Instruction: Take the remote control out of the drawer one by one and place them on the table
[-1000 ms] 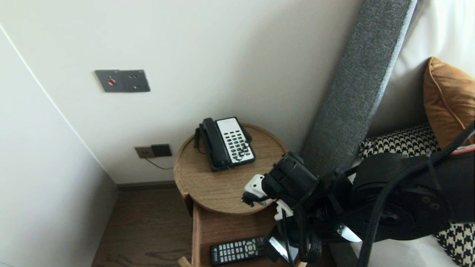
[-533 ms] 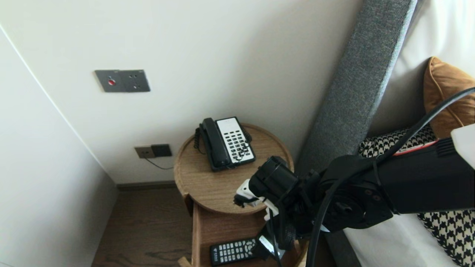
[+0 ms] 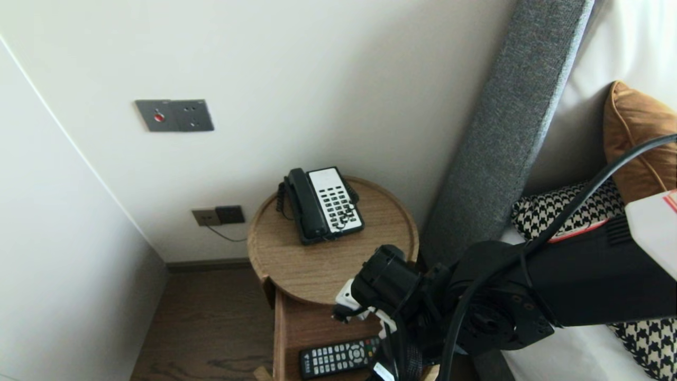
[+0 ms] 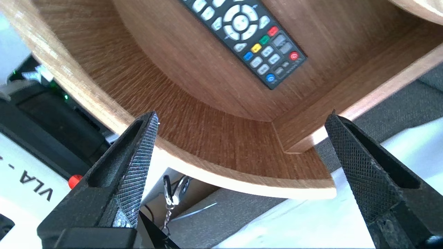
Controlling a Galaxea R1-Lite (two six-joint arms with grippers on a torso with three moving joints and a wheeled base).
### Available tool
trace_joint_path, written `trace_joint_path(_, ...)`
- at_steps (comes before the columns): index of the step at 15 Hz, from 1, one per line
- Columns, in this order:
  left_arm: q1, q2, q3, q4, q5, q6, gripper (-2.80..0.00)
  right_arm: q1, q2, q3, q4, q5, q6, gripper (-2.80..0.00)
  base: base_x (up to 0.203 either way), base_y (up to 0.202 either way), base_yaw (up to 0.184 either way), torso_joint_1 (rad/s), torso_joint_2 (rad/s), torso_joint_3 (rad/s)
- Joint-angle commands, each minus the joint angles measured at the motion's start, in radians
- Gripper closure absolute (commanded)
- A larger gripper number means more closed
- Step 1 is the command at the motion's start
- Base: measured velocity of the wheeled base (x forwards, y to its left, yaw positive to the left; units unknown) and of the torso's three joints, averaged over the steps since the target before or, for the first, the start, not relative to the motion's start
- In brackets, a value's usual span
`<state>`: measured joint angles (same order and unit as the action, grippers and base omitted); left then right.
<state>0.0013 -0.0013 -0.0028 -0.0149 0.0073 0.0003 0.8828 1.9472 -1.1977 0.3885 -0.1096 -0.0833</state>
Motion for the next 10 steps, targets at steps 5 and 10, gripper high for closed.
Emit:
trace_joint_path(5, 0.000, 0.000, 0.000, 0.000, 0.000, 0.000, 0.00, 0.002, 0.009, 0.024, -0.004, -0.002, -0.047, -2.80, 0.000, 0.000, 0.000, 0.000, 0.00, 0.000)
trace_joint_path(10, 0.000, 0.000, 0.000, 0.000, 0.000, 0.000, 0.00, 0.004, 0.051, 0.013, -0.022, -0.004, -0.074, -2.80, 0.000, 0.000, 0.000, 0.000, 0.00, 0.000)
